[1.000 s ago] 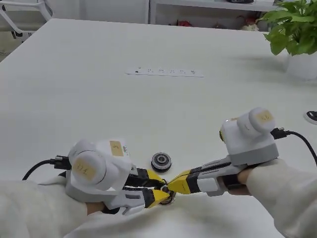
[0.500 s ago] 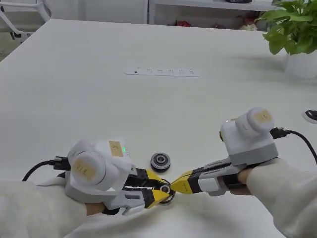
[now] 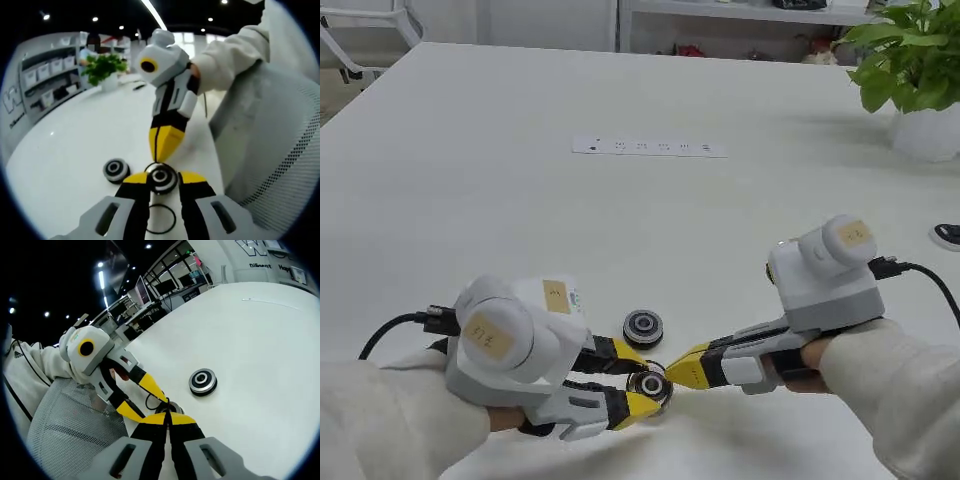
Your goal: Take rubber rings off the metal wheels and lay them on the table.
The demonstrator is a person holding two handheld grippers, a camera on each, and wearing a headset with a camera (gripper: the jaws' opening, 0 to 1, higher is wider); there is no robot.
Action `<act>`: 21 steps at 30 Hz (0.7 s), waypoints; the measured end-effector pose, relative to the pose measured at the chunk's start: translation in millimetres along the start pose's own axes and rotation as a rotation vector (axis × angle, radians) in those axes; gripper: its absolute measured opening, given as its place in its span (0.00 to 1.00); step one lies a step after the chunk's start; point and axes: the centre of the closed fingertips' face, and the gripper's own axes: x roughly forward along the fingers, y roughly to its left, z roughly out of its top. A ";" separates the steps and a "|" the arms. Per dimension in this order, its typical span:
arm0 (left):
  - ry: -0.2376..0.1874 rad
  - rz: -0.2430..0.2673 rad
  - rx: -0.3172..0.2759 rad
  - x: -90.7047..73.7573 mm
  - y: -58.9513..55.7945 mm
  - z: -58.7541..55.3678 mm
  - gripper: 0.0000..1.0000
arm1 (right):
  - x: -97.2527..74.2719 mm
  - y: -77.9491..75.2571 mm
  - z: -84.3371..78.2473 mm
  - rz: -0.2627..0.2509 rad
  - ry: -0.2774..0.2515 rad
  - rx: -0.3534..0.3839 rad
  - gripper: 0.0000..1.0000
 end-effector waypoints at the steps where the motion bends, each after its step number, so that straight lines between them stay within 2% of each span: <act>1: -0.003 -0.002 0.000 -1.2 -0.3 1.4 0.24 | -0.2 0.0 0.3 0.000 -0.001 0.001 0.00; 6: -0.009 -0.004 0.015 -9.5 0.2 6.0 0.28 | -2.6 -0.9 2.2 -0.002 -0.013 0.012 0.00; 9: -0.016 -0.008 -0.006 -17.9 0.0 8.5 0.32 | -4.0 0.3 4.4 -0.002 -0.021 0.014 0.00; 13: -0.019 -0.004 0.019 -28.9 0.3 11.3 0.36 | -5.5 0.0 5.0 -0.004 -0.028 0.017 0.00; 17: -0.043 0.013 0.003 -35.9 5.8 18.7 0.42 | -7.2 0.6 7.2 -0.005 -0.038 0.019 0.00; 21: -0.050 0.014 0.011 -42.6 4.5 20.9 0.50 | -8.9 2.3 10.7 -0.003 -0.052 0.018 0.00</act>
